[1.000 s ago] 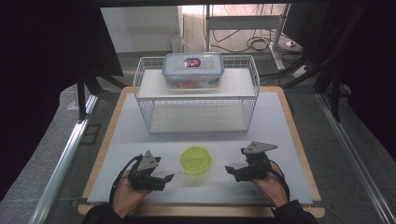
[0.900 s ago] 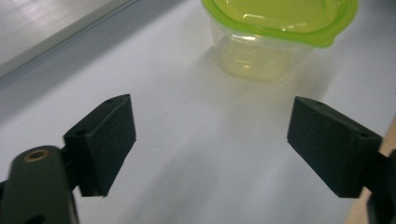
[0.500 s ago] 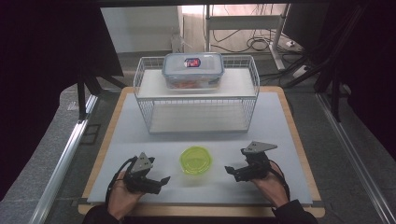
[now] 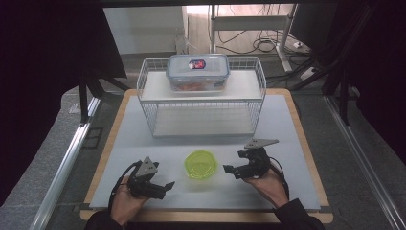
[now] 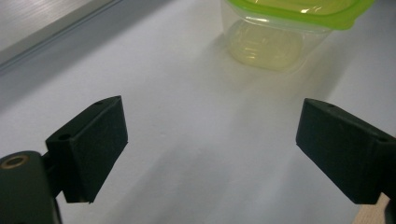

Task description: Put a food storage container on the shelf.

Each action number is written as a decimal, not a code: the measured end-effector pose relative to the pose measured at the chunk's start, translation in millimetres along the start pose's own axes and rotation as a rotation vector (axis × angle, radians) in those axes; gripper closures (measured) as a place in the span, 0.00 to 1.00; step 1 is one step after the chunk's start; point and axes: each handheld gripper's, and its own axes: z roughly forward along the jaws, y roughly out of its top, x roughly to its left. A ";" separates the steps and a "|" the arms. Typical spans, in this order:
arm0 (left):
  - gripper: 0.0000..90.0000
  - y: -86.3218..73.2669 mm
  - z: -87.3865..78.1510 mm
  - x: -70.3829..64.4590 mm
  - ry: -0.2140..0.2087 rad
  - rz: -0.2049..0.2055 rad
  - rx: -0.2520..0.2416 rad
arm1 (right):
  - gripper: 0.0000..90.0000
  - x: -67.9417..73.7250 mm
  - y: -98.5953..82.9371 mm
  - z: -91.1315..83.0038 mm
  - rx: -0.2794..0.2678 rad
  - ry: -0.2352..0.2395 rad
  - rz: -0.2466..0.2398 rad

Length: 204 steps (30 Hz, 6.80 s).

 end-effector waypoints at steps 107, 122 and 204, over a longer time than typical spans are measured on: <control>0.08 0.4 -2.0 -3.1 -0.042 0.040 0.008 | 0.91 -47.9 282.9 -45.6 -0.384 0.099 0.502; 0.09 0.2 -2.3 -4.5 -0.060 0.051 0.011 | 0.89 -48.1 304.3 -18.6 -0.435 -0.024 0.576; 0.04 0.3 1.0 -8.8 -0.079 0.099 -0.058 | 0.00 4.7 107.8 -28.5 -0.205 -0.065 -0.147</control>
